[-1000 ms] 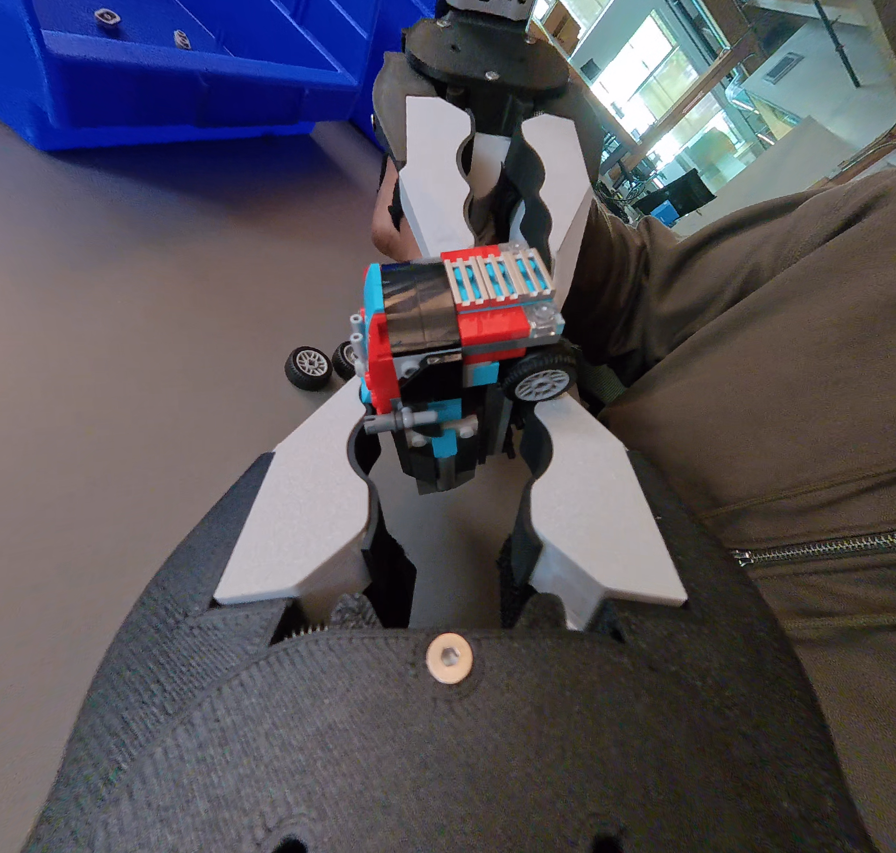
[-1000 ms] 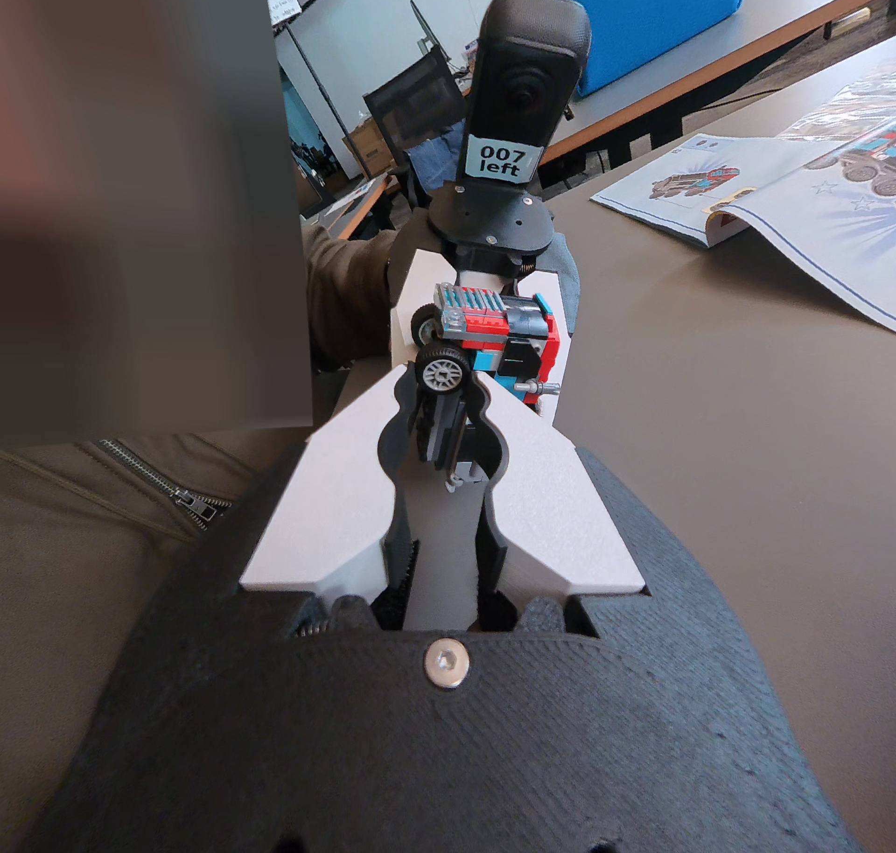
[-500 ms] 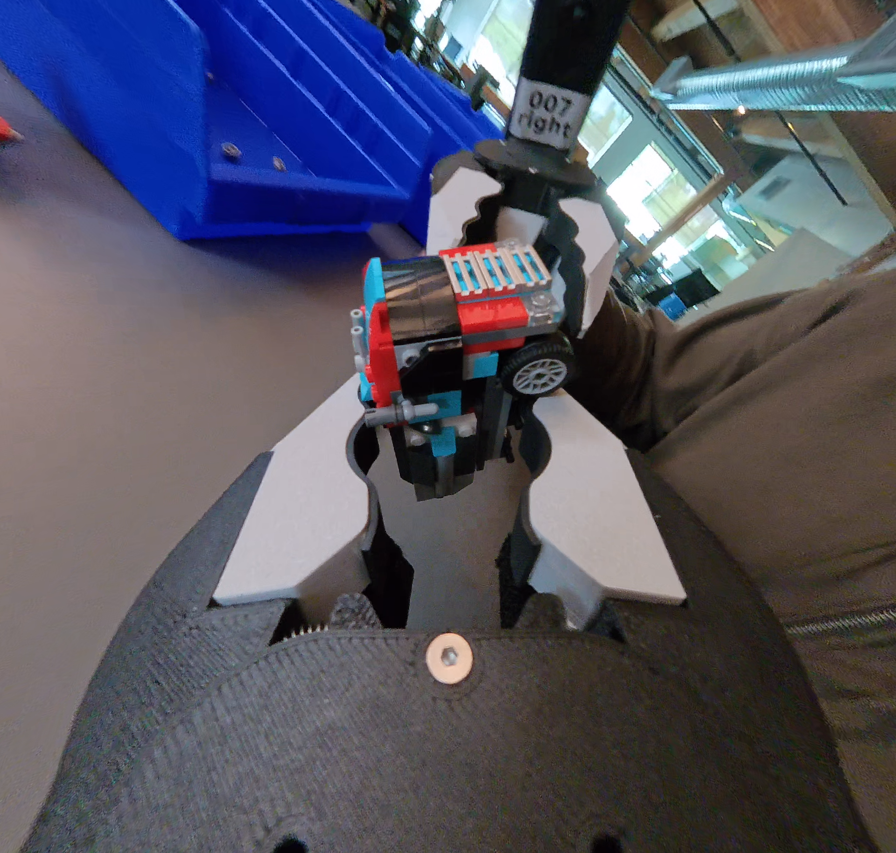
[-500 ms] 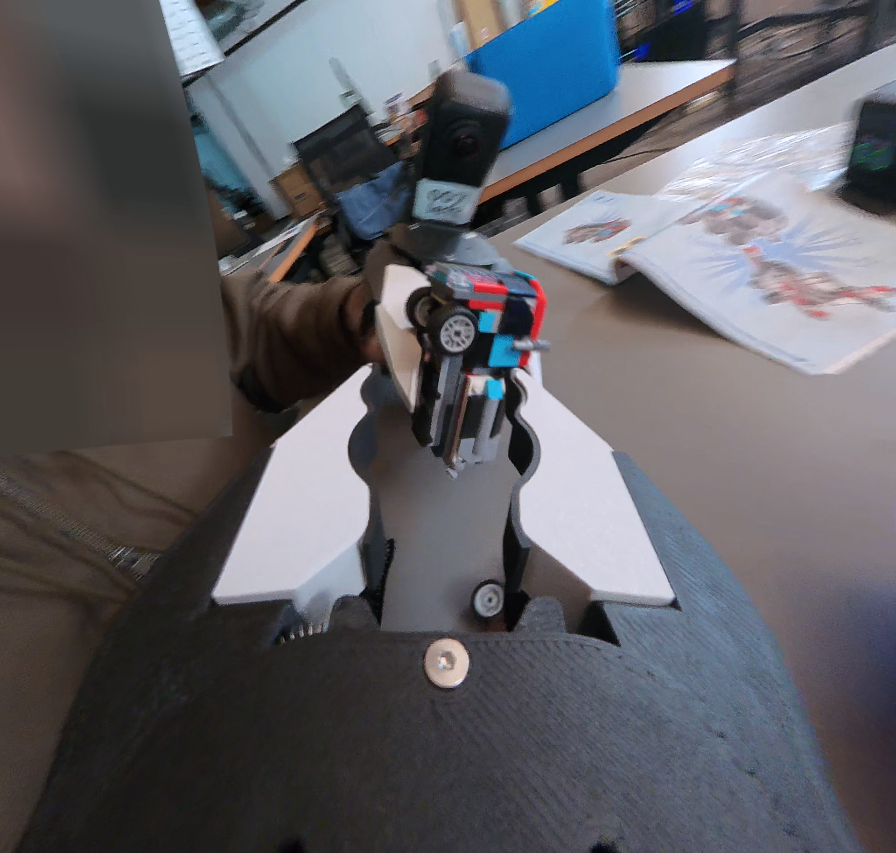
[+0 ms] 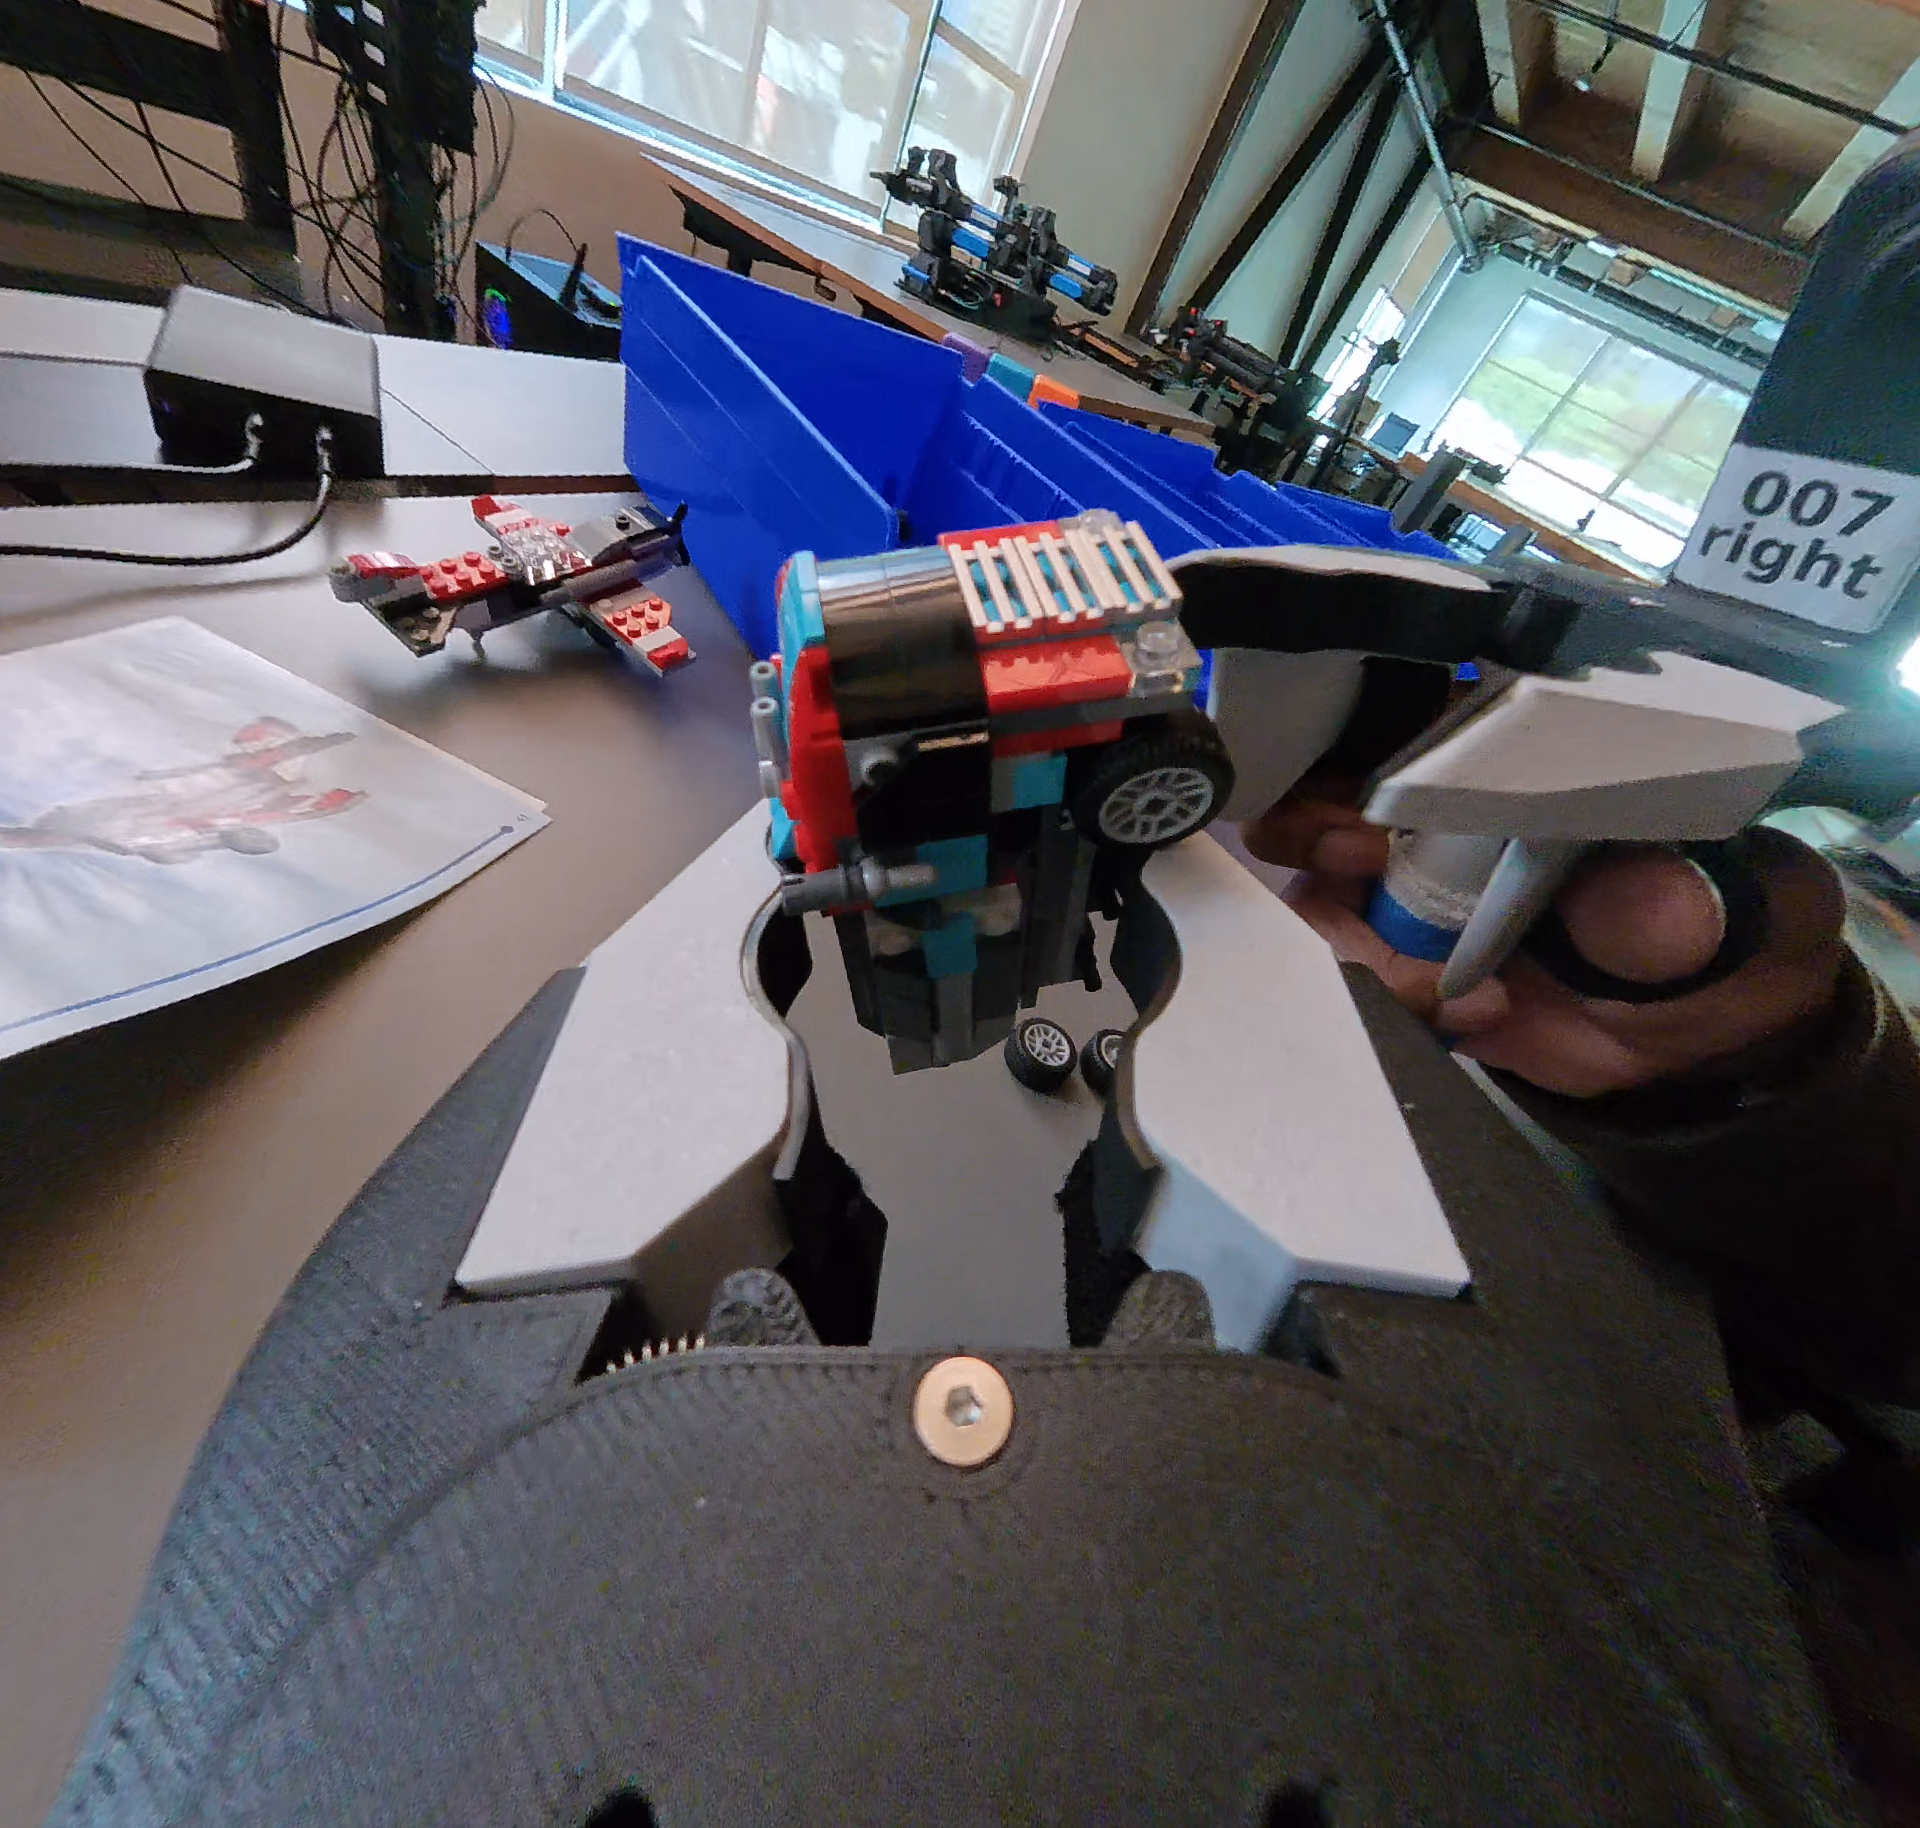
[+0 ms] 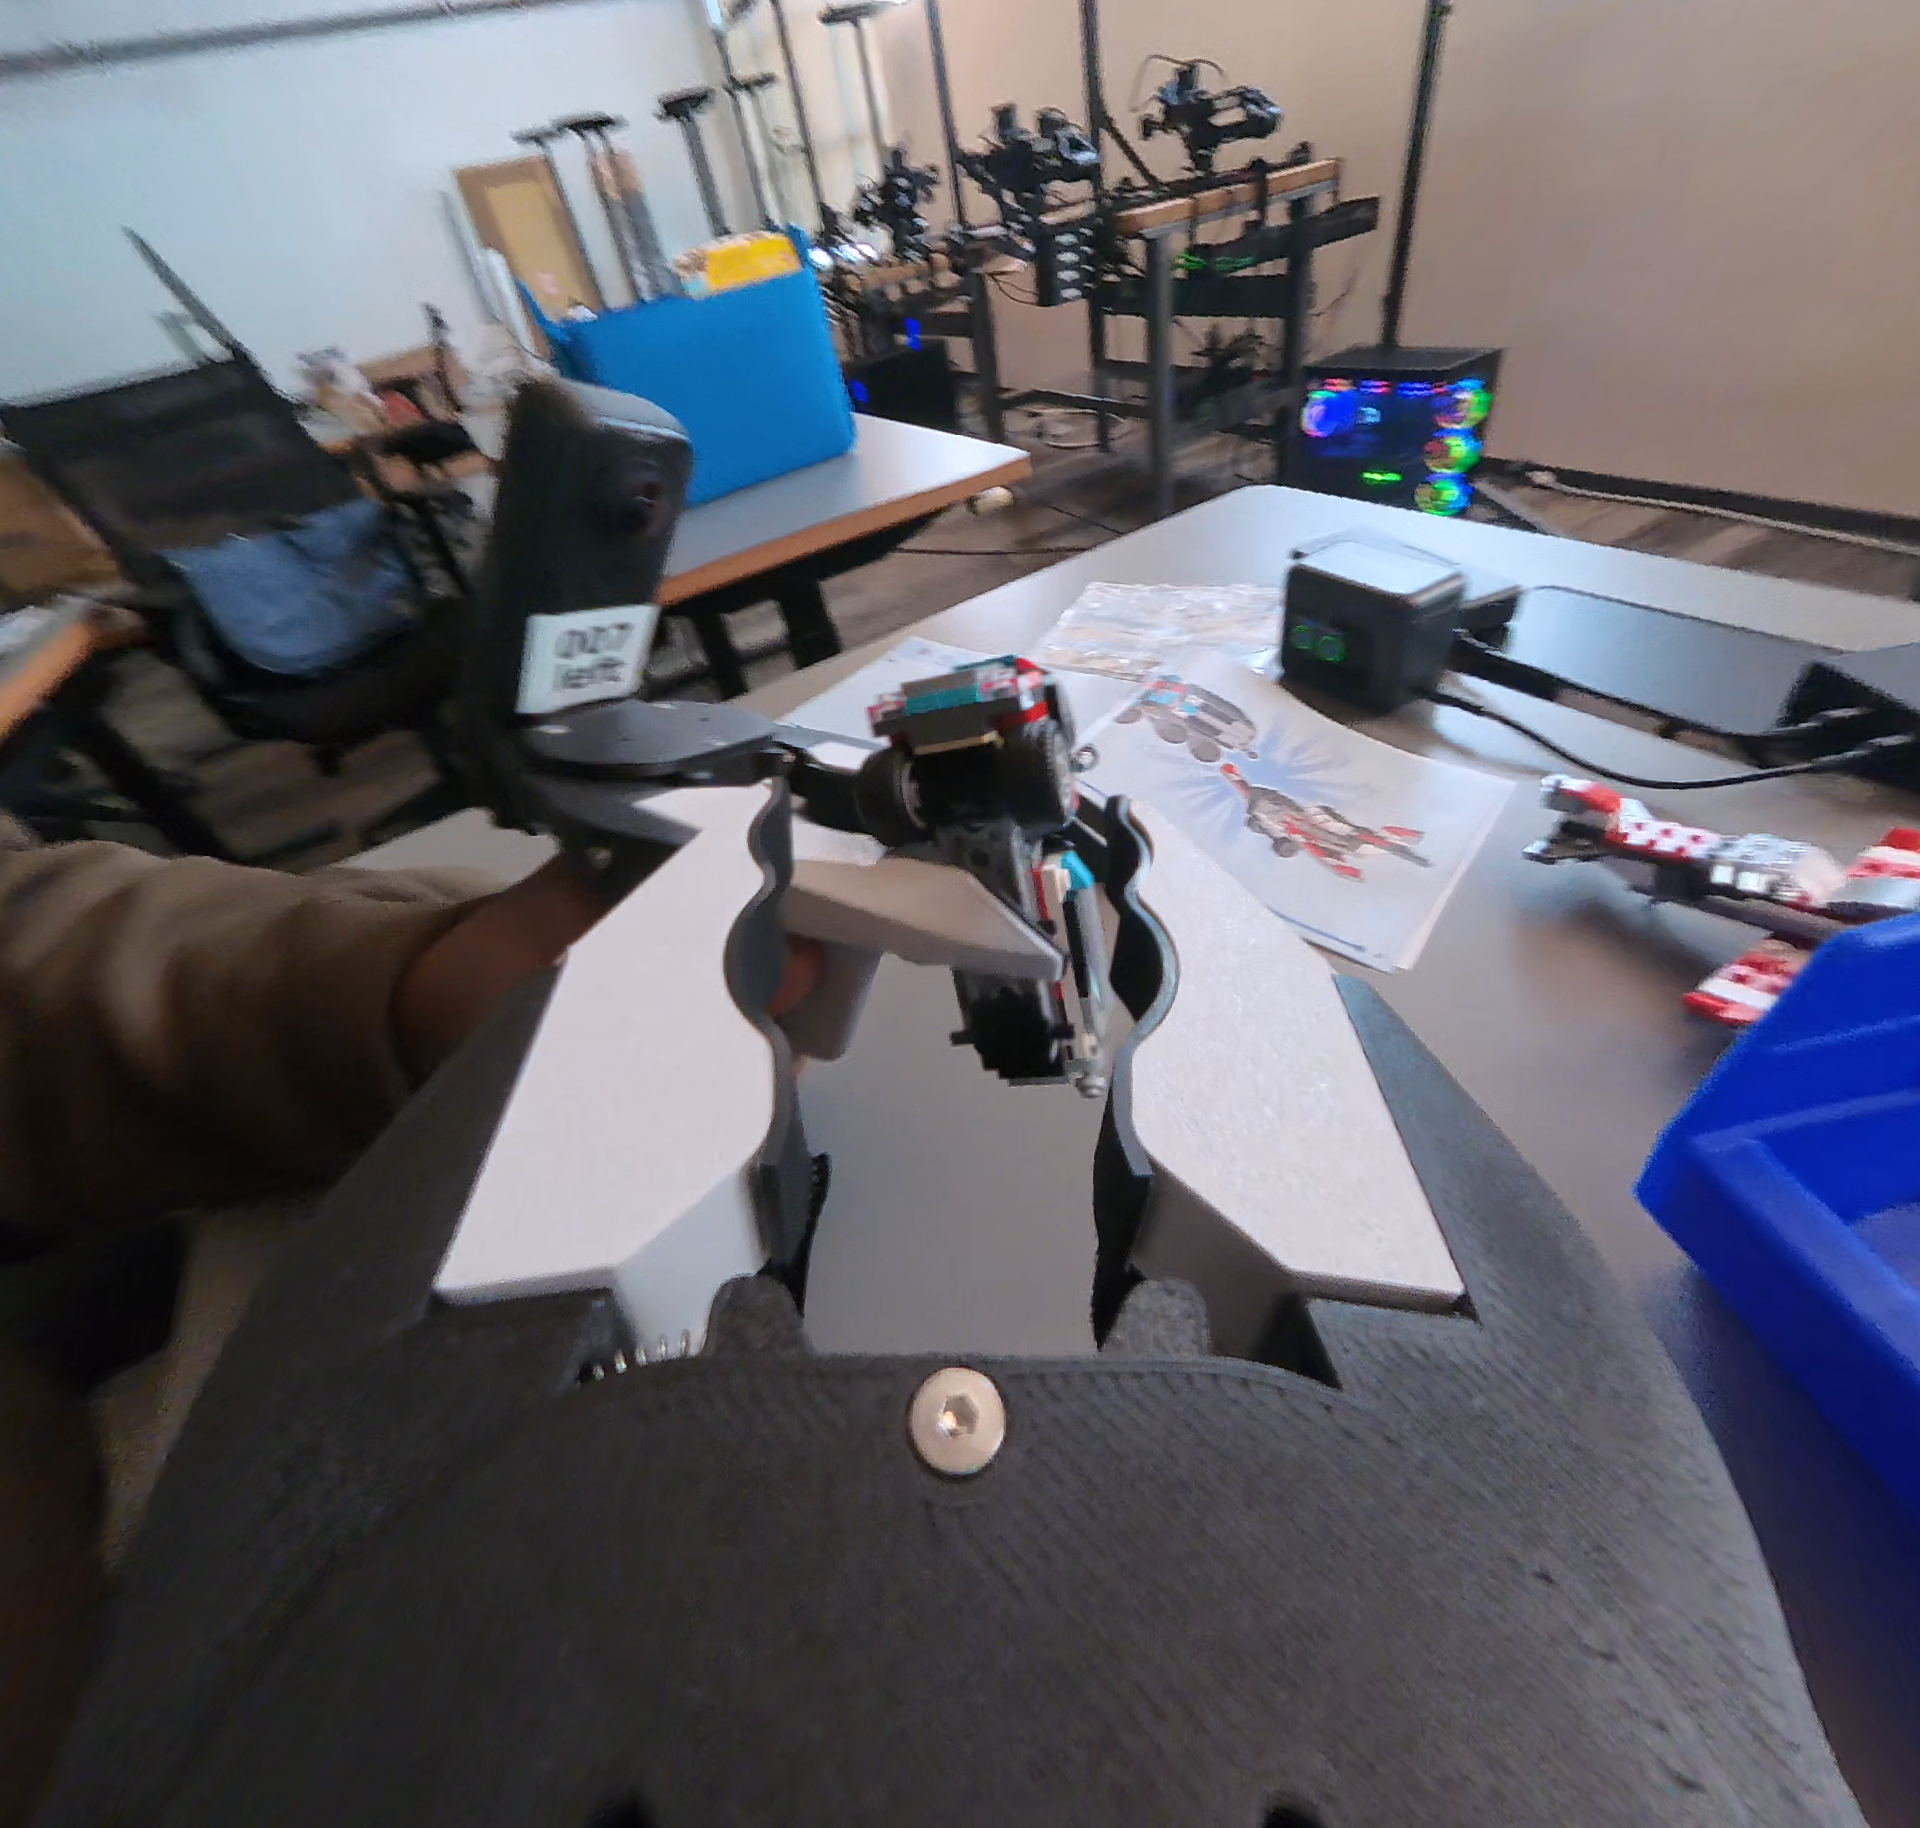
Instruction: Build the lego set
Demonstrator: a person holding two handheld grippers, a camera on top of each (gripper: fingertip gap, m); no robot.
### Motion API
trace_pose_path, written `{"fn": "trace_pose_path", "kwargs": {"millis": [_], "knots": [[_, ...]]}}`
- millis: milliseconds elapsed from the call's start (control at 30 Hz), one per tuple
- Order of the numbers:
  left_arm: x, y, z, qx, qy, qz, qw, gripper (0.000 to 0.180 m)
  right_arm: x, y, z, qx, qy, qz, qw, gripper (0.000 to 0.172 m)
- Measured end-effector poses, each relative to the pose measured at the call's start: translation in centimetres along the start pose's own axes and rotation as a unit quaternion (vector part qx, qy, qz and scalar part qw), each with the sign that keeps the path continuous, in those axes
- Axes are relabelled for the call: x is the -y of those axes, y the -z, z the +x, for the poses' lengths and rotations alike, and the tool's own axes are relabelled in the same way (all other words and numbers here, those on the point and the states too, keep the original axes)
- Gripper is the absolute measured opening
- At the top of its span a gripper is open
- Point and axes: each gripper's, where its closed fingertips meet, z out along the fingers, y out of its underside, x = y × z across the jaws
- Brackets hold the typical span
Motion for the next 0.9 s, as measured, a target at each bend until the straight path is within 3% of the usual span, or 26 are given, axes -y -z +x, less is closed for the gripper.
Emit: {"fn": "trace_pose_path", "kwargs": {"millis": [233, 400, 900], "knots": [[-0.4, -0.4, 1.0, 0.002, -0.032, -0.011, 0.999, 0.058, 0.2, 0.0, 0.1, -0.031, 0.067, -0.007, 0.997, 0.059], [-0.9, -0.6, 1.2, -0.002, -0.029, -0.02, 0.999, 0.057, -0.3, 0.0, 0.1, -0.046, 0.116, -0.032, 0.992, 0.049], [-1.3, -0.5, 1.4, 0.0, -0.04, -0.039, 0.998, 0.058, -1.2, 0.0, 0.3, -0.046, 0.152, -0.049, 0.986, 0.044]]}}
